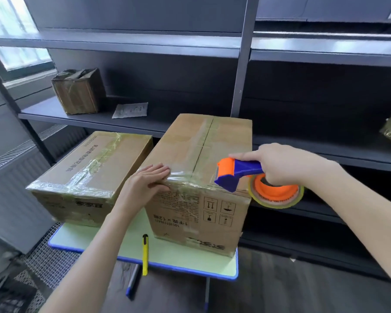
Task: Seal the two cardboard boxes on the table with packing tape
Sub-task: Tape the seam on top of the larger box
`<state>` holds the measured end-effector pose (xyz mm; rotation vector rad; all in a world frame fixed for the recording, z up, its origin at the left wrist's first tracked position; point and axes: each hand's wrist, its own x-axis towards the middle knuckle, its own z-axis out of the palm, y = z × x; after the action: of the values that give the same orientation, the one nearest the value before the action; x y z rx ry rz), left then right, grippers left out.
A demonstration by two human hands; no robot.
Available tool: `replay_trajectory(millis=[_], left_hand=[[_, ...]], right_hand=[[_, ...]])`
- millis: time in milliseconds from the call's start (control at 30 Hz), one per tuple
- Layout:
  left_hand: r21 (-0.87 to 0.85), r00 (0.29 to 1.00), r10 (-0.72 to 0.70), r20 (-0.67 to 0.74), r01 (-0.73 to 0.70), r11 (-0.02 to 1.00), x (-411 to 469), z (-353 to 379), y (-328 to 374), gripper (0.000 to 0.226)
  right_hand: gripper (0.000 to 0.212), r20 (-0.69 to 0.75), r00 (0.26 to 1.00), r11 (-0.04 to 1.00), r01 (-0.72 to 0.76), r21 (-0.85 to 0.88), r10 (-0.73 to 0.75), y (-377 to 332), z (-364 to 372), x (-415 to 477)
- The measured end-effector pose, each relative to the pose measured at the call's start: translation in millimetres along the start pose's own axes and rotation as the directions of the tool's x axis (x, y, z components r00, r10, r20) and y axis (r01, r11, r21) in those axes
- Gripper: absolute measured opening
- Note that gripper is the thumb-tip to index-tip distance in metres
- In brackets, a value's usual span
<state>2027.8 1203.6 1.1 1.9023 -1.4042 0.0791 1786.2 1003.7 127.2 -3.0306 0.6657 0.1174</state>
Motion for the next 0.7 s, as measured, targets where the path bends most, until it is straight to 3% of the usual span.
replay_trajectory(millis=[133, 300, 467, 600, 700], left_hand=[[0.0, 1.0, 0.004, 0.014, -0.004, 1.0, 6.2, 6.3, 10.0, 0.055], [-0.027, 0.998, -0.063, -0.024, 0.062, 0.998, 0.0, 3.1, 7.6, 0.054], [0.16, 0.997, -0.063, 0.039, 0.056, 0.985, 7.2, 8.9, 21.4, 0.056], [0.455, 0.991, 0.005, 0.135, -0.067, 0.888, 4.0, 30.3, 58.4, 0.078], [0.445, 0.962, 0.169, 0.213, -0.25, 0.86, 15.0, 73.8, 103.9, 0.077]], right_hand=[[0.086, 0.008, 0.999, 0.996, 0.034, 0.084, -0.035, 13.7, 17.4, -12.5], [0.086, 0.002, 1.0, 0.999, 0.016, -0.032, -0.016, 50.9, 12.9, -24.4], [0.086, -0.015, 1.0, 0.999, 0.023, -0.044, -0.023, 70.5, 15.8, -34.7], [0.087, -0.062, 0.997, 0.998, 0.047, -0.038, -0.049, 79.4, 21.3, -33.2], [0.087, -0.067, 0.995, 0.997, 0.069, -0.019, -0.07, 80.5, 23.3, -30.4]])
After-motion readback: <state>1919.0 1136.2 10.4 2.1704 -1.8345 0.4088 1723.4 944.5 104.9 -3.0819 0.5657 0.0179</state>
